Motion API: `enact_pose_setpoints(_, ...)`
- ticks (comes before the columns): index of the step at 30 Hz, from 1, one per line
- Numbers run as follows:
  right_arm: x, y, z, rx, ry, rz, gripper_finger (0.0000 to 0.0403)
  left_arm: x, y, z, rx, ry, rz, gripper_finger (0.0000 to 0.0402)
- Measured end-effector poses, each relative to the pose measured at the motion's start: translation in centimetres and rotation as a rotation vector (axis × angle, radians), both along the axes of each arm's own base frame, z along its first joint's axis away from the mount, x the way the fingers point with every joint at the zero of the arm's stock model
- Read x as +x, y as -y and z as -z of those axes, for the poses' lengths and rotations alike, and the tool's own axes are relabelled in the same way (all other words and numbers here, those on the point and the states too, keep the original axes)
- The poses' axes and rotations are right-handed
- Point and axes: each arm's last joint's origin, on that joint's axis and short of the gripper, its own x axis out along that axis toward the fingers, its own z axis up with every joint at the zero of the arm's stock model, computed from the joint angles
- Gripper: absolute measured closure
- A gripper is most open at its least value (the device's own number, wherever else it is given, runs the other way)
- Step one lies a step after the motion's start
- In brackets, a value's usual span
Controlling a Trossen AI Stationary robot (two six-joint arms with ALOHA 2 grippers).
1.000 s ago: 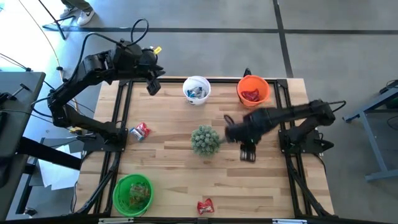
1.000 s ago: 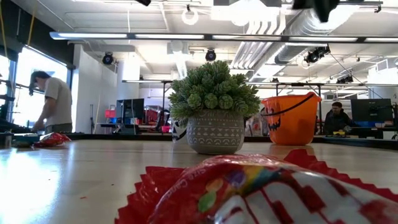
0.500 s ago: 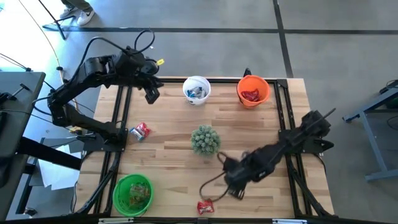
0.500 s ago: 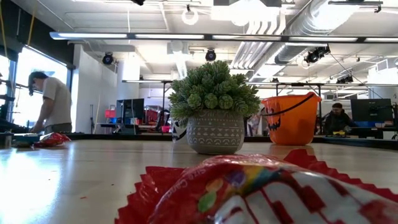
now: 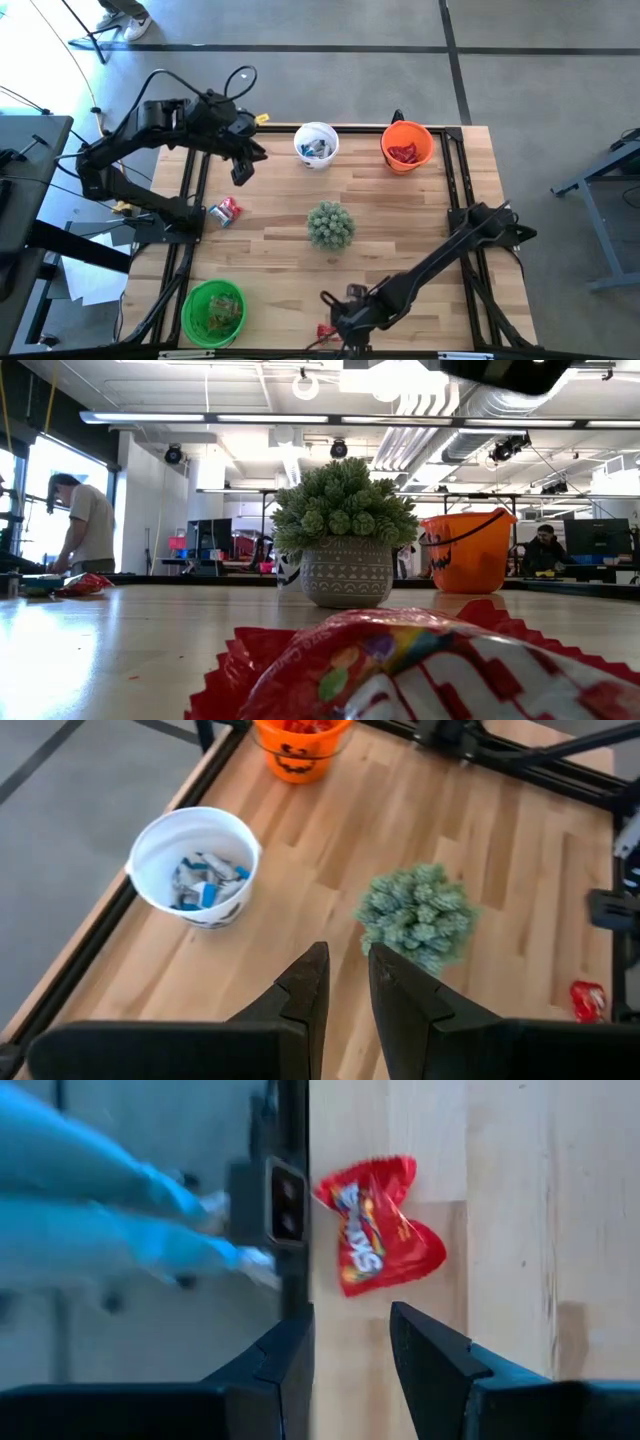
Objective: Sort candy
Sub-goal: Put the red candy into the orange bucket
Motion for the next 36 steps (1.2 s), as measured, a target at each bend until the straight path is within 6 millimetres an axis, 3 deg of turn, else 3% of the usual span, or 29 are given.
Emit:
enact_pose_setpoints(7, 1.1, 0.2, 3.5, -0.127, -0.013, -0.157, 0.0274, 0.2, 1.3, 0.0, -0.005, 0.0, 0.057, 0.0339)
enact_pose_setpoints(13, 2.1, 0.1, 3.4, -0.101, 0.082, -0.186, 0.0274, 0.3, 2.0, 0.0, -0.012, 0.002, 0.085, 0.0339)
enact_pose_setpoints(21, 2.1, -0.1, 3.6, -0.152, 0.133, -0.314, 0.0274, 0.4, 2.5, 0.0, -0.015, 0.003, 0.105, 0.0339)
enact_pose_setpoints(36, 4.1, -0.4, 7.9, -0.103, 0.132, -0.357, 0.0274, 0.4, 2.6, 0.0, -0.015, 0.003, 0.109, 0.0339)
